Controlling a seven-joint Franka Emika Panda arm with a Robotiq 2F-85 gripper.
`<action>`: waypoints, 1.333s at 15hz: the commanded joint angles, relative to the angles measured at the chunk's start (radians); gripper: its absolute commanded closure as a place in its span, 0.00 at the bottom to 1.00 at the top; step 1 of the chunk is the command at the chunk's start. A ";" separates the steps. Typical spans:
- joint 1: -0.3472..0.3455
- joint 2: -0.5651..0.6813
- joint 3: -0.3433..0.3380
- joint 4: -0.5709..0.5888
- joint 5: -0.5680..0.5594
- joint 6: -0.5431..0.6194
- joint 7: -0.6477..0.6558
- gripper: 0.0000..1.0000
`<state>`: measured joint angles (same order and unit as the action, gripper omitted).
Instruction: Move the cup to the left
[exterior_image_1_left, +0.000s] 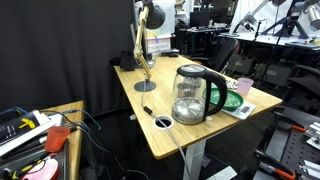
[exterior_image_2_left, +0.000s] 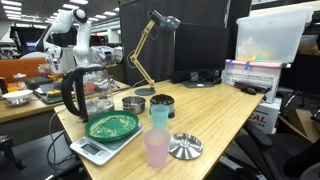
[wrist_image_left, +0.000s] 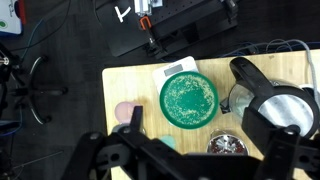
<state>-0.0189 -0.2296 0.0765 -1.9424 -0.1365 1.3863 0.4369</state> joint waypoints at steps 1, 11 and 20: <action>0.003 0.001 -0.003 0.002 0.000 -0.002 0.000 0.00; -0.071 0.188 -0.129 -0.063 0.062 0.145 0.133 0.00; -0.064 0.219 -0.143 -0.064 0.025 0.125 0.137 0.00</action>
<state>-0.0862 -0.0116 -0.0633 -2.0086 -0.1118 1.5136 0.5749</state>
